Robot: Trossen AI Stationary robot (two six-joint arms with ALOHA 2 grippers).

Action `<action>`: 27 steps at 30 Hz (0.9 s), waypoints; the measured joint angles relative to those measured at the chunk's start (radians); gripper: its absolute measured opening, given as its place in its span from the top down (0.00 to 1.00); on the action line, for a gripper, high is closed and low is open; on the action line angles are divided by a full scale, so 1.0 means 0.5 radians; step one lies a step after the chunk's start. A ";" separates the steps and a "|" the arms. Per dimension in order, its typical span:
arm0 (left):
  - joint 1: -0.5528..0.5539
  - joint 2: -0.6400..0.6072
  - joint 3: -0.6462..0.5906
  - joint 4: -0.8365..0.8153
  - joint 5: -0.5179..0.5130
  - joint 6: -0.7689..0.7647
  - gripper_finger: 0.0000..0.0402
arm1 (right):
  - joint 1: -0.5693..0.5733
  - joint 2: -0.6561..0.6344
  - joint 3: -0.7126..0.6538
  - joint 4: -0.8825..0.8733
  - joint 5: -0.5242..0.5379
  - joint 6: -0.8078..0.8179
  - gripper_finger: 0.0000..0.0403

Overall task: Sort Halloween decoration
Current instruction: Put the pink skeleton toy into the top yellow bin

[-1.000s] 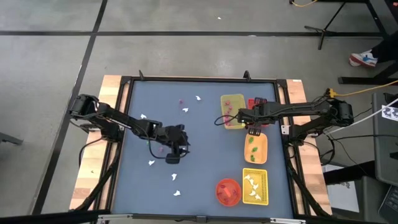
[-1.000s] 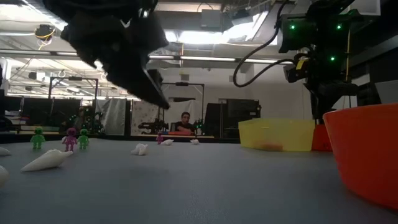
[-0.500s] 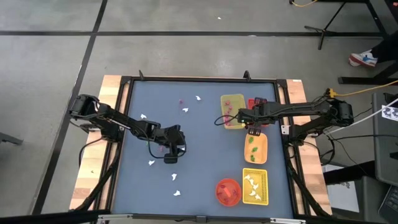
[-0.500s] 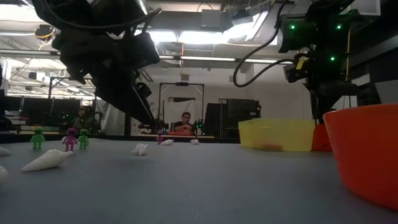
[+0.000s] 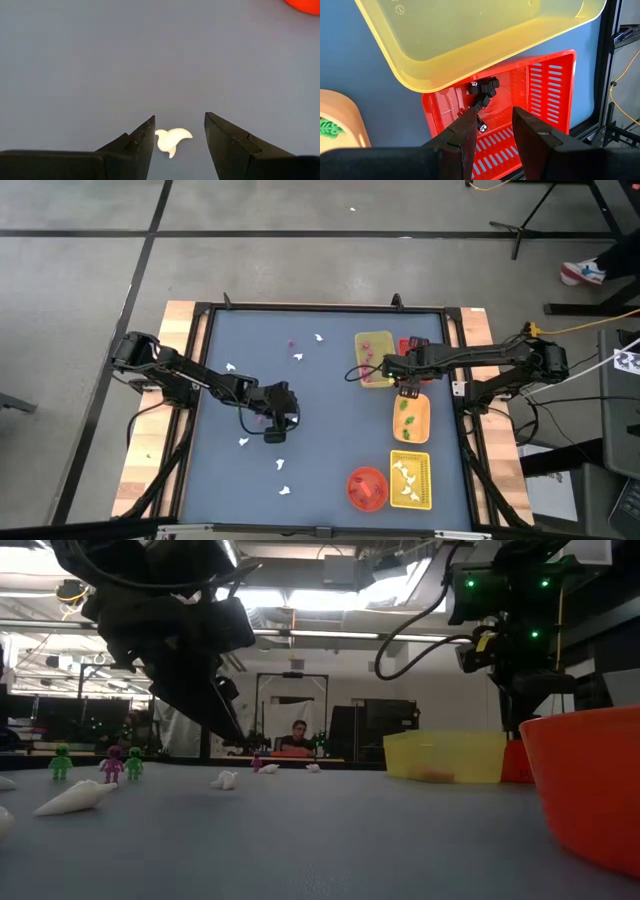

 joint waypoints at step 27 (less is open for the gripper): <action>0.000 -0.004 0.150 -0.616 0.172 -0.451 0.61 | 0.000 0.000 0.000 0.104 -0.001 0.000 0.69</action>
